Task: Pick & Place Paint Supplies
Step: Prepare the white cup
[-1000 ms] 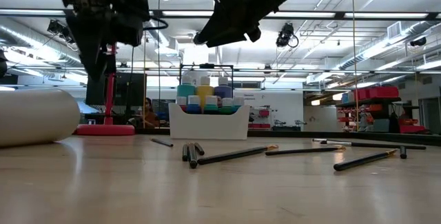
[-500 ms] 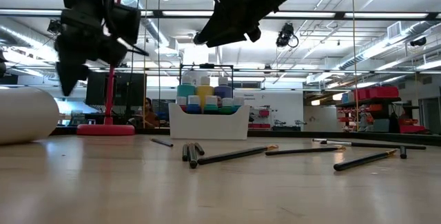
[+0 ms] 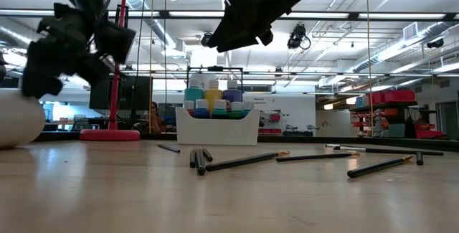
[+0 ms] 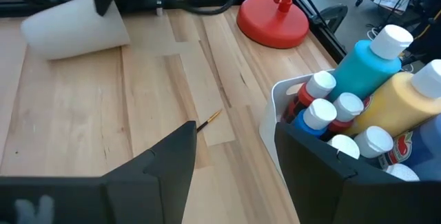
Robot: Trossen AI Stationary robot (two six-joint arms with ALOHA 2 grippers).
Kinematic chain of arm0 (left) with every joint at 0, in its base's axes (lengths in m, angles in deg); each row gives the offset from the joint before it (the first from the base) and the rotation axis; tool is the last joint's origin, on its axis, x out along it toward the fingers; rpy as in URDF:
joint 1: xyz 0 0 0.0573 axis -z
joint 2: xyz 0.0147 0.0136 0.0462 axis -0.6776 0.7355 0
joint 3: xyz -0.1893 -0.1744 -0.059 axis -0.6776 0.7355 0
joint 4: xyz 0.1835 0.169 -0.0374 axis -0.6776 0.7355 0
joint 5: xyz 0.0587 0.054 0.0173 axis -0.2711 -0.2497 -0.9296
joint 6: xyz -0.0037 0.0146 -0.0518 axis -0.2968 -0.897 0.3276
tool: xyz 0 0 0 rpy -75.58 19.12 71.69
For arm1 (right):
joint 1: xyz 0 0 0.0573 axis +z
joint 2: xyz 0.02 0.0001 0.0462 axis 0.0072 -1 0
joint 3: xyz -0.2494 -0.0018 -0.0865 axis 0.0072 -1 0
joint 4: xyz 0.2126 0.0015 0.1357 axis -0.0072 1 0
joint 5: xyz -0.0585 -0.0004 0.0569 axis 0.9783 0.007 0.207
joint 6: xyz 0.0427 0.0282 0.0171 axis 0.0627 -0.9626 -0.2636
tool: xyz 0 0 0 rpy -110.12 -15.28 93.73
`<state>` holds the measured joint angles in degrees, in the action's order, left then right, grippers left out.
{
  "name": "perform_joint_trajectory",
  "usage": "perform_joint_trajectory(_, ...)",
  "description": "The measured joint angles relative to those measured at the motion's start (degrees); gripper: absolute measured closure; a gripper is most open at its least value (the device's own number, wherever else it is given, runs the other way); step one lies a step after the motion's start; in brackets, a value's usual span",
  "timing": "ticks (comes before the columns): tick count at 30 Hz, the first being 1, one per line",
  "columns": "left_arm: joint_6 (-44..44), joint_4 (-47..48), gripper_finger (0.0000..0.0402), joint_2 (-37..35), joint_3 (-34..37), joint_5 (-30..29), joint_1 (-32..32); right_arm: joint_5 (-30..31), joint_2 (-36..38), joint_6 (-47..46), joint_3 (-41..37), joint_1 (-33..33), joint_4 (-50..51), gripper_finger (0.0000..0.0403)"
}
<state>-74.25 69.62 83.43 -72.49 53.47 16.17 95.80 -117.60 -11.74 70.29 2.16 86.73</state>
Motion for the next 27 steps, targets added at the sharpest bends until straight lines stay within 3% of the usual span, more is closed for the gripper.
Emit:
perform_joint_trajectory(5,-0.77,-4.55,0.0208,0.07,3.83,8.02,-0.01,0.02,-0.02,0.01,0.0,0.0,-0.06,0.0199)
perform_joint_trajectory(15,0.68,-3.51,0.0259,0.1,3.86,13.68,0.22,0.04,-0.02,0.03,0.0,0.0,-0.6,0.0199)
perform_joint_trajectory(27,-0.87,-0.43,0.0327,0.1,3.86,14.27,3.5,0.0,-0.02,0.04,0.0,0.0,-0.35,0.0199)
